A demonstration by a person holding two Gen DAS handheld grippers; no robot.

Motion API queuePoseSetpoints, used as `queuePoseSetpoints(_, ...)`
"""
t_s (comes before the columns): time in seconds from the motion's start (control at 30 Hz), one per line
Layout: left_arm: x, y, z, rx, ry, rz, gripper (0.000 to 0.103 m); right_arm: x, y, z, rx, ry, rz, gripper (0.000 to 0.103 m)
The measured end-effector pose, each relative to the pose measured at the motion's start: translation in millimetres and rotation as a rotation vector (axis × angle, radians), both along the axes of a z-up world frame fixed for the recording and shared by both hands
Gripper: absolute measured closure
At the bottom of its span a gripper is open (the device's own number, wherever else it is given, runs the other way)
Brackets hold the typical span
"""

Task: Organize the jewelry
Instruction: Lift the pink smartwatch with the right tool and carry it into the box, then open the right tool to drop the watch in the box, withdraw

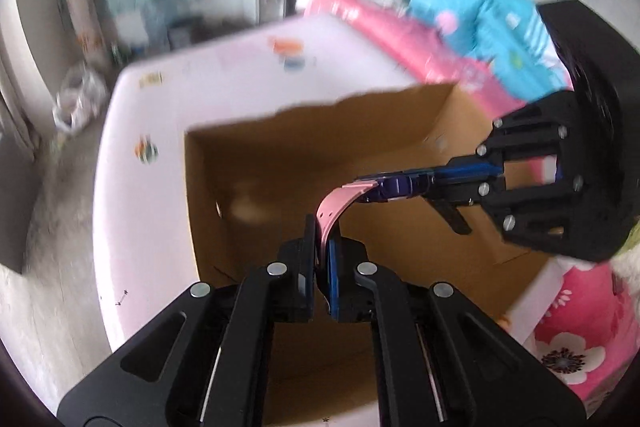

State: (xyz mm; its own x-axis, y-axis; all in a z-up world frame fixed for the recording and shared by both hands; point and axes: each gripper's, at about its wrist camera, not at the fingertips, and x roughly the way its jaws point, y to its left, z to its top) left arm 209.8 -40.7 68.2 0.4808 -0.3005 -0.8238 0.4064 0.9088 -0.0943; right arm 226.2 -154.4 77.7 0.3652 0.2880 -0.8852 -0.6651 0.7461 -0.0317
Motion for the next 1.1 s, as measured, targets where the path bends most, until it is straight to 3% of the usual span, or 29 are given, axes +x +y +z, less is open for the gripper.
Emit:
queuePoseSetpoints(0.1, 16.8, 0.3, -18.2, 0.037, 0.067, 0.008, 0.093, 40.7, 3.4, -31.9, -0.004, 0.208, 0.024, 0.099)
queuePoseSetpoints(0.17, 21.1, 4.7, -22.6, 0.041, 0.072, 0.024, 0.08, 64.1, 9.8, -58.8, -0.034, 0.325, 0.044, 0.099)
queuePoseSetpoints(0.23, 21.5, 12.1, -18.9, 0.027, 0.046, 0.04, 0.069, 73.3, 17.4, -76.2, -0.066, 0.373, 0.054, 0.099)
queuePoseSetpoints(0.33, 14.3, 27.5, -12.5, -0.002, 0.01, 0.07, 0.067, 93.0, 23.9, -96.4, -0.107, 0.445, 0.037, 0.097)
queuePoseSetpoints(0.53, -10.9, 64.0, 2.6, -0.139, -0.052, 0.132, 0.06, 110.0, 35.2, -90.8, -0.162, 0.352, 0.012, 0.089)
queuePoseSetpoints(0.8, -54.7, 97.2, 7.1, -0.192, -0.125, 0.246, 0.055, 86.5, 47.8, -76.7, -0.199, 0.253, -0.009, 0.073)
queuePoseSetpoints(0.9, -67.2, 101.1, 7.2, -0.199, -0.143, 0.262, 0.055, 71.0, 46.4, -57.6, -0.121, 0.224, -0.05, 0.073)
queuePoseSetpoints(1.0, -92.4, 98.1, 8.5, -0.151, -0.205, 0.255, 0.05, 41.4, 41.0, -26.3, -0.004, 0.154, -0.101, 0.073)
queuePoseSetpoints(1.1, -112.8, 93.7, 6.4, -0.112, -0.236, 0.246, 0.046, -5.5, 22.2, 5.9, 0.14, 0.056, -0.138, 0.063)
